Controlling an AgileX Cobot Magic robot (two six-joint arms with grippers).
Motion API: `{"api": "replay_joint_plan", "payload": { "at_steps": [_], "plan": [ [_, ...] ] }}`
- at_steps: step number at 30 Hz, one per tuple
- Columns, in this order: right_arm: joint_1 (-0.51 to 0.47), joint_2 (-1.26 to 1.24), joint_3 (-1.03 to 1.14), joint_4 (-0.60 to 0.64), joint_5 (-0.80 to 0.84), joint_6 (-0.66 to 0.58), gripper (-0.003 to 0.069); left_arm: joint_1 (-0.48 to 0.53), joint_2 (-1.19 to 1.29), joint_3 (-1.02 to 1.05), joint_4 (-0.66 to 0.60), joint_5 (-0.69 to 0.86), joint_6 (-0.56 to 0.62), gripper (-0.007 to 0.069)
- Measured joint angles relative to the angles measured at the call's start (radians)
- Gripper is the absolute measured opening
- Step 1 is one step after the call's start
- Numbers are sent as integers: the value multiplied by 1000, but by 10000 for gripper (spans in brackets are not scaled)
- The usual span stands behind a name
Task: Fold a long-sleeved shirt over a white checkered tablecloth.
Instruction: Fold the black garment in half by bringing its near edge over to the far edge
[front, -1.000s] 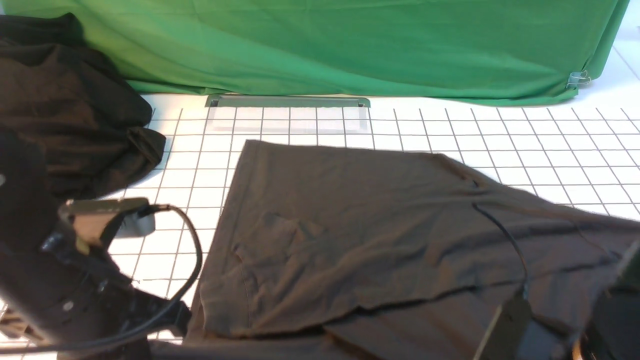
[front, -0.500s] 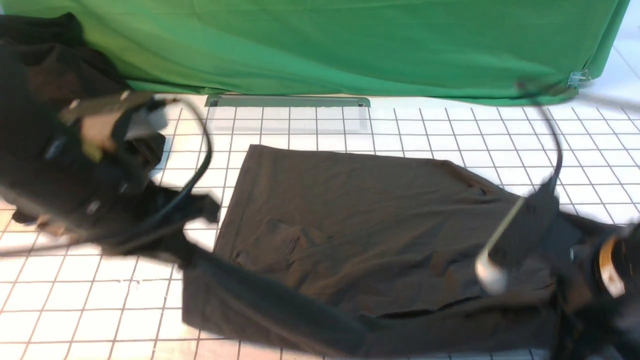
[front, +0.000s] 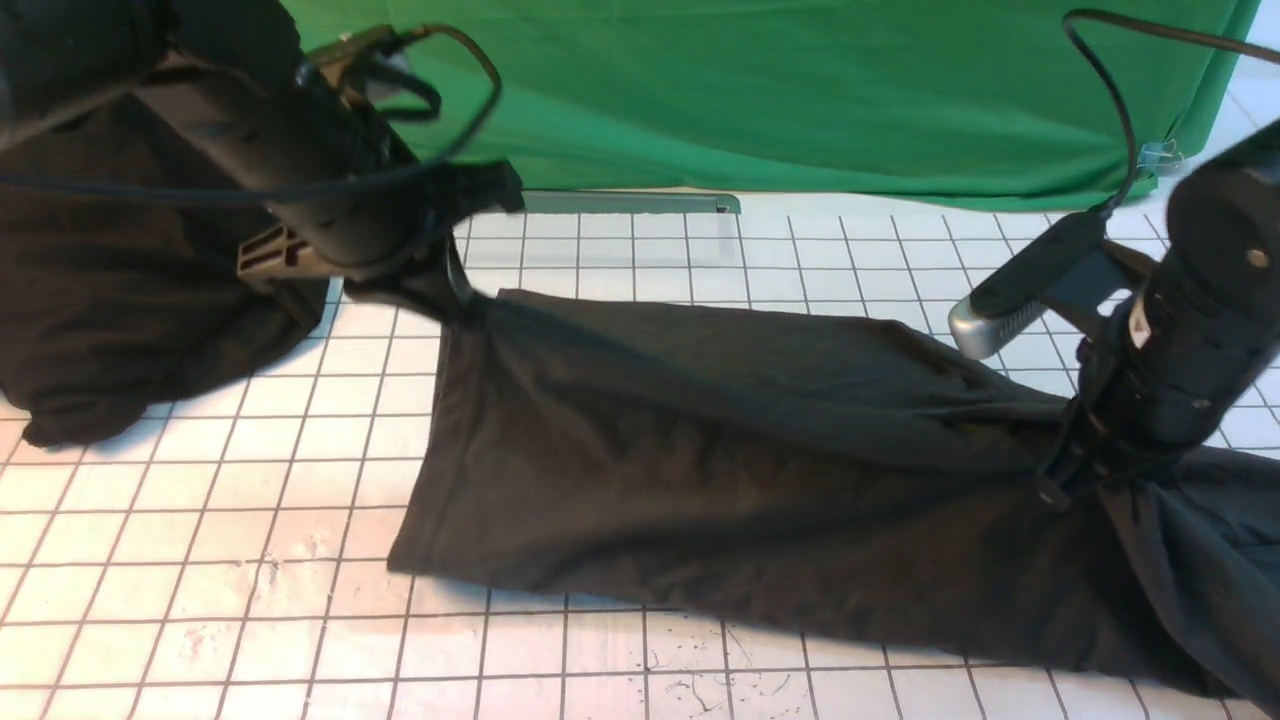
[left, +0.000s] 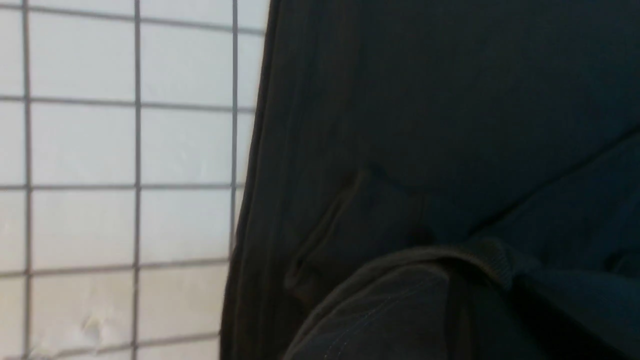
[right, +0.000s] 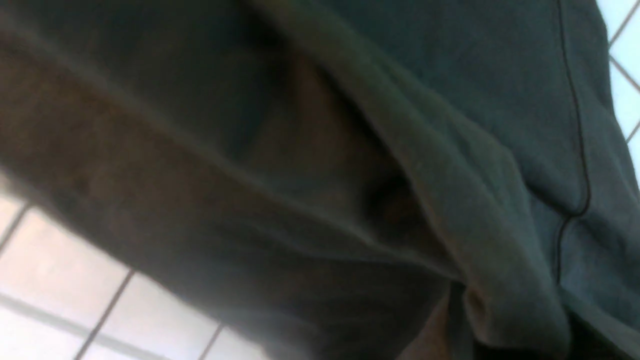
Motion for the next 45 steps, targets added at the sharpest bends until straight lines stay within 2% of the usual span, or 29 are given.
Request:
{"api": "replay_joint_plan", "payload": {
  "at_steps": [4, 18, 31, 34, 40, 45],
  "plan": [
    [-30, 86, -60, 1, -32, -18, 44, 44, 89, -63, -83, -23, 22, 19],
    [-64, 343, -363, 1, -45, -55, 44, 123, 294, -185, -157, -155, 26, 19],
    [-66, 440, -407, -3, -105, -55, 66, 123, 388, -207, -156, -242, 25, 20],
    [-72, 458, -407, -3, -127, -55, 101, 123, 401, -207, -162, -259, 25, 26],
    [-84, 466, -407, -5, -177, -44, 226, 123, 420, -207, -165, -276, 25, 71],
    [-88, 466, -412, -19, -204, -21, 317, 127, 422, -218, -156, -274, 25, 186]
  ]
}}
